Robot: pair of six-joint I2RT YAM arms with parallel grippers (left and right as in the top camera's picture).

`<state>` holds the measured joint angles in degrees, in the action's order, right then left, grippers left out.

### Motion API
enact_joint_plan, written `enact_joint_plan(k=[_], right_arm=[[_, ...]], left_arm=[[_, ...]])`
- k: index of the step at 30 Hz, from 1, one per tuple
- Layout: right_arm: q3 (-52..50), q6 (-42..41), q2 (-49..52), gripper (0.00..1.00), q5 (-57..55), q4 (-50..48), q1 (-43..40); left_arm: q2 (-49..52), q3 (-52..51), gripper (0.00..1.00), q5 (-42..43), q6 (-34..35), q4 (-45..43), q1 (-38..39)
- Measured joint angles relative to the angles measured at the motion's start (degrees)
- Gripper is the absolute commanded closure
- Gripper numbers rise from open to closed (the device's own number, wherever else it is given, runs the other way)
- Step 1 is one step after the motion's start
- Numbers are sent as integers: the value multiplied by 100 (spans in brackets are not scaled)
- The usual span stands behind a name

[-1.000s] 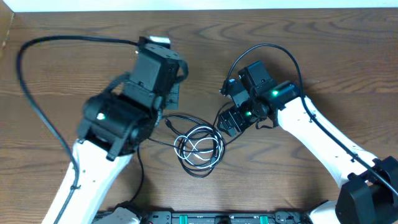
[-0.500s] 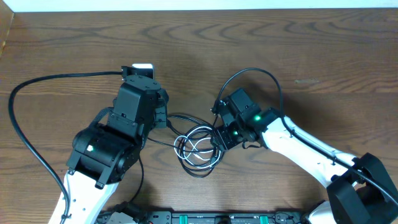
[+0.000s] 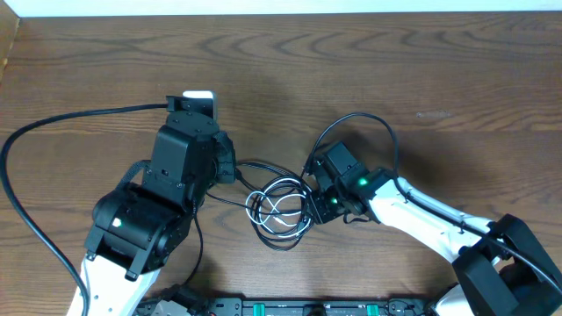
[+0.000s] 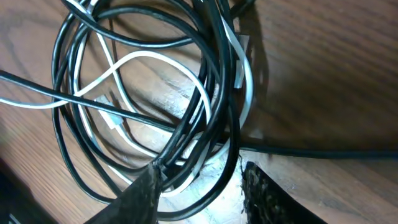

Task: Untangle cables

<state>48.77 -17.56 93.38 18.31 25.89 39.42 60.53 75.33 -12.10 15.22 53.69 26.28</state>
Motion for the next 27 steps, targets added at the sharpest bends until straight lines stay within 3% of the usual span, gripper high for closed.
enact_joint_plan(k=[3,5,6,15,22,27], right_arm=[[0,-4,7,66,-9,46,55],[0,-2,190,93,4,48,85],[0,-11,306,99,13,55,90],[256,44,374,99,26,131,35],[2754,743,374,99,-13,1110,-326],[3670,1016,374,99,-188,1641,-590]], left_arm=[[0,0,66,24,0,-13,0],[0,0,66,24,0,-15,0],[0,0,66,24,0,-15,0],[0,0,65,46,0,-42,0],[125,0,65,435,2,-243,0],[824,0,65,901,0,-623,0]])
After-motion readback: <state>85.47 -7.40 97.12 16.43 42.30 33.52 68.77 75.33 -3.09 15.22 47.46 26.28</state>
